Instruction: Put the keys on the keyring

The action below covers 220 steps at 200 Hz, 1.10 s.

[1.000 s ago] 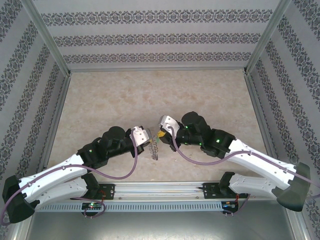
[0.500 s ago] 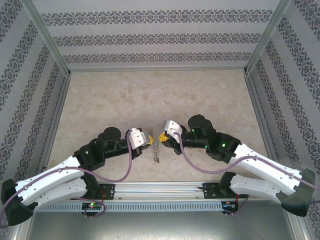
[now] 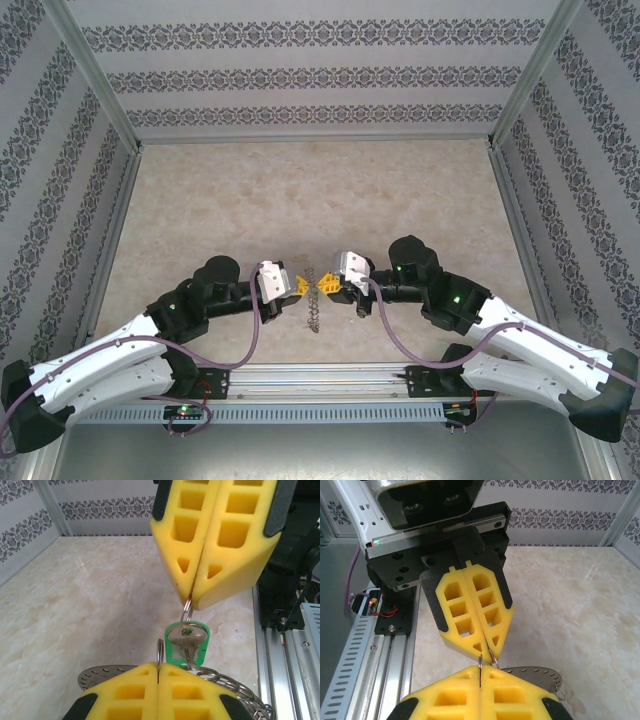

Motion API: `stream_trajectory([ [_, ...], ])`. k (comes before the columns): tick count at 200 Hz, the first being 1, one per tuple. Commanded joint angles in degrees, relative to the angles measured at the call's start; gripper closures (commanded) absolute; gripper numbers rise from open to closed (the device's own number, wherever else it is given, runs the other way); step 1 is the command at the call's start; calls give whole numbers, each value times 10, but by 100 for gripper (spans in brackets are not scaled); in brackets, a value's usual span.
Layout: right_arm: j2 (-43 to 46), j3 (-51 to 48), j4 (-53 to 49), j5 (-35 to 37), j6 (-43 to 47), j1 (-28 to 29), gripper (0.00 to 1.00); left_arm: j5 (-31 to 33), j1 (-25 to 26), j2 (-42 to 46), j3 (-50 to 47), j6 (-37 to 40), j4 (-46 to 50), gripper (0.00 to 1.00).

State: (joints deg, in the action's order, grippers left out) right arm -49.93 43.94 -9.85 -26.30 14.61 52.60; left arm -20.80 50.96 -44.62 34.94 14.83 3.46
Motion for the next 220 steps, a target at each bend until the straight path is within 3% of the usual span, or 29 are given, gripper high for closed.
stream_trajectory([
  [1,0,-11,31,-10,5,-6,100,-20,8,3,-1,3,-42,100],
  [220,14,-26,11,7,25,-15,100,-20,8,4,-1,4,-39,100],
])
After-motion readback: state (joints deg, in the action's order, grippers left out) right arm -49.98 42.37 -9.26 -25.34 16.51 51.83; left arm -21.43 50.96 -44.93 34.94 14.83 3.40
